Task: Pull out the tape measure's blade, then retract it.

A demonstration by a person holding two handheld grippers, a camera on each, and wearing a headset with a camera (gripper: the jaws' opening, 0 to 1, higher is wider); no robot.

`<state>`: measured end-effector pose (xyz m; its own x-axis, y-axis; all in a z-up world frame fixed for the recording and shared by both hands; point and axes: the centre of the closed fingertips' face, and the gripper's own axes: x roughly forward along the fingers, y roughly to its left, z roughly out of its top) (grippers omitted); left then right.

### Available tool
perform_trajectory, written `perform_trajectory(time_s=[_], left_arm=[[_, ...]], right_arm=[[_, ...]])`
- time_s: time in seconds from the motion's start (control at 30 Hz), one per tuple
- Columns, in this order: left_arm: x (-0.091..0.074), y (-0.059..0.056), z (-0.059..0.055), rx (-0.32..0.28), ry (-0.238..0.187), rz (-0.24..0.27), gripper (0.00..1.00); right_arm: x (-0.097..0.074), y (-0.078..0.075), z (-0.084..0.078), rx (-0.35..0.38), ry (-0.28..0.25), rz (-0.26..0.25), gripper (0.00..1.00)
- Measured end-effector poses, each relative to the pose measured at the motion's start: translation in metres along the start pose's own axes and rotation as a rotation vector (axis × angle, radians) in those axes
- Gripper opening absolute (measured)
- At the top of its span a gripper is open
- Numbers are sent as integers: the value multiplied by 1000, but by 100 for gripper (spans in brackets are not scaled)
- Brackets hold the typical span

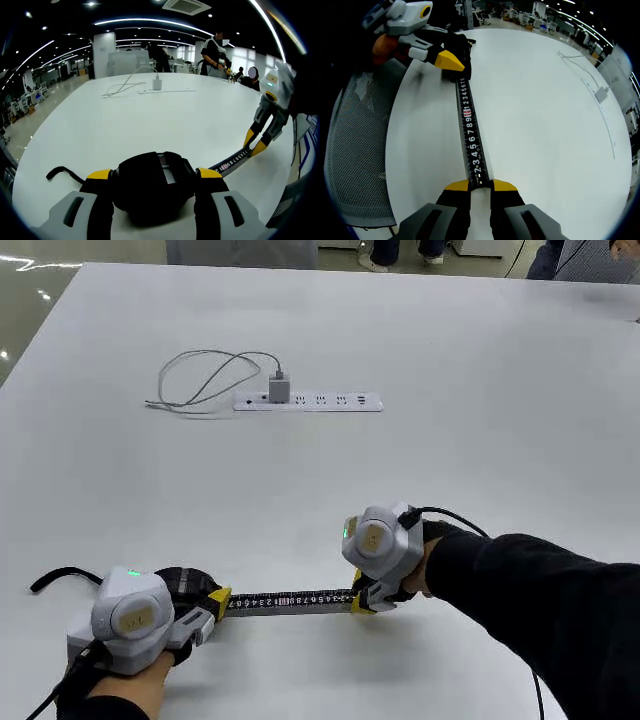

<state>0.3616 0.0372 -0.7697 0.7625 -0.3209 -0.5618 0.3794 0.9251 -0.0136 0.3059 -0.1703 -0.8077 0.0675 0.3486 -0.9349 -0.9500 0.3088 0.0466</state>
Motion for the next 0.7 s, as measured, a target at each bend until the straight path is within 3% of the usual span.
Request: perform_trajectory(time_s=[0.7], left_arm=[[1,1,0,4,6,-2,60]], right_arm=[[4,1,9,-9,-3,8,10]])
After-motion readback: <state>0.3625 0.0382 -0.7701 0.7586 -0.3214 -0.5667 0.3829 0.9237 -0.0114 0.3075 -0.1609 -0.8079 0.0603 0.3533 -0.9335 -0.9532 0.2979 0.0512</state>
